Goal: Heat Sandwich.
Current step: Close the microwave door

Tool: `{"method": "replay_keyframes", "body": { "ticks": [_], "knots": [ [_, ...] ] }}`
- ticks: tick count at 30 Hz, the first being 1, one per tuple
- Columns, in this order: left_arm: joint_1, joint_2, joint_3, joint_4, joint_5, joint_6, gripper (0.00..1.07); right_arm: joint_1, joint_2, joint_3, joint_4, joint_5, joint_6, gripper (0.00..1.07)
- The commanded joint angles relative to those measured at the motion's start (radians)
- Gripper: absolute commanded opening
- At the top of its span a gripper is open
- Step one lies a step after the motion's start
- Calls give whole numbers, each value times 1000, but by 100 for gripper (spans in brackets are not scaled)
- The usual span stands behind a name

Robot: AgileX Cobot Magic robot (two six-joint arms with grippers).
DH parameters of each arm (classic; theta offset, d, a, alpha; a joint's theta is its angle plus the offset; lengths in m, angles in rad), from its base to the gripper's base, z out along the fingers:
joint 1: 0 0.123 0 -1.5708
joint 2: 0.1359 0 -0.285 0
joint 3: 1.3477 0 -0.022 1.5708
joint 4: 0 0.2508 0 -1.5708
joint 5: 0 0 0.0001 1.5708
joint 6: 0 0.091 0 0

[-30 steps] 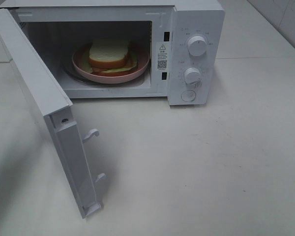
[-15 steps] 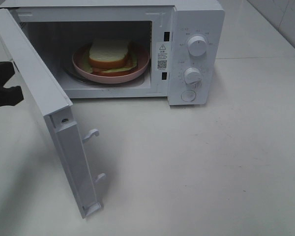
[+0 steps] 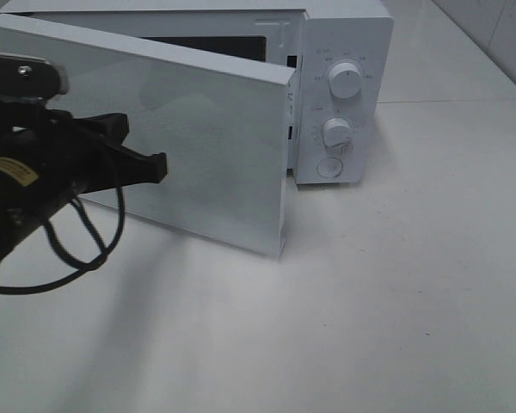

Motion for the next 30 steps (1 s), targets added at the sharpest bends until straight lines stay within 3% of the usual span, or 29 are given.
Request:
{"method": "replay_keyframes", "body": {
  "ticks": [1, 3, 5, 12, 15, 16, 19, 30],
  "knots": [
    [-67, 53, -83, -141, -37, 98, 0, -7, -27, 2, 6, -5, 9, 48],
    [-85, 71, -111, -180, -37, 130, 0, -7, -27, 2, 6, -5, 9, 48],
    [-125, 118, -191, -264, -38, 208, 0, -7, -27, 2, 6, -5, 9, 48],
    [-174, 204, -339, -390, -39, 245, 0, -7, -27, 2, 6, -5, 9, 48],
    [-198, 251, -427, -437, -39, 297, 0, -7, -27, 2, 6, -5, 9, 48],
    [-206, 269, -461, -450, -44, 337, 0, -7, -27, 2, 6, -5, 9, 48],
    [-215, 285, -492, -464, -50, 370, 0, -7, -27, 2, 6, -5, 9, 48],
    [-225, 349, -614, -510, -69, 386, 0, -7, -27, 2, 6, -5, 9, 48]
  ]
}}
